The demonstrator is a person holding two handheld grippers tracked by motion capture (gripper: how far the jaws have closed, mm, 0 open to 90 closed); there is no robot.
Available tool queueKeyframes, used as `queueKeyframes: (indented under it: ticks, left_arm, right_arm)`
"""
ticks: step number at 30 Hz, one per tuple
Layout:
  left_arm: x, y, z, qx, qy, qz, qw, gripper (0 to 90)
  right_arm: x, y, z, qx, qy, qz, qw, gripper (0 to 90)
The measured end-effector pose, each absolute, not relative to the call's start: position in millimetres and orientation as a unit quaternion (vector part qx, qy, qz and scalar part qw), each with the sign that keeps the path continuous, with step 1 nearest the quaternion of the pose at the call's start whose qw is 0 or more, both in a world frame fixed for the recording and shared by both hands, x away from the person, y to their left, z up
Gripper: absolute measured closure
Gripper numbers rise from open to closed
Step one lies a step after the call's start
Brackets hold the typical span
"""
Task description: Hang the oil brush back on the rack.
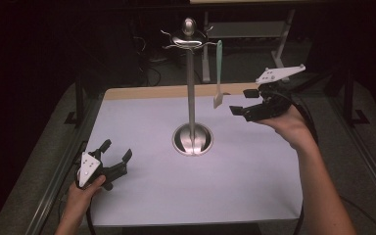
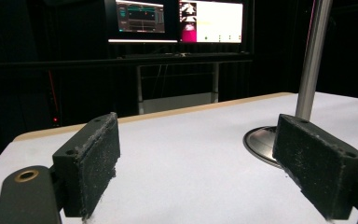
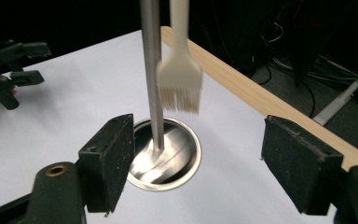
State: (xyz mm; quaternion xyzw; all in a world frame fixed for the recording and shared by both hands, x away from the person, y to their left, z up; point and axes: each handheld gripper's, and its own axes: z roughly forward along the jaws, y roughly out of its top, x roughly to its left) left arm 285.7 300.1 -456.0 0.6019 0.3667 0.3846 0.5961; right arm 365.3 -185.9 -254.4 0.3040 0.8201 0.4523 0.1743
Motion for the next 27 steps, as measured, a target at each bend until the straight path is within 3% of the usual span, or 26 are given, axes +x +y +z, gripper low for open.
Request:
queueKeyframes:
  ticks: [27]
  left_arm:
    - [285.1,300.5,-456.2,0.603,0.369,0.382,0.595,14.5]
  right_arm:
    - [330.9,-230.2,-359.0,0.367,0.807,0.44,0.147,23.7]
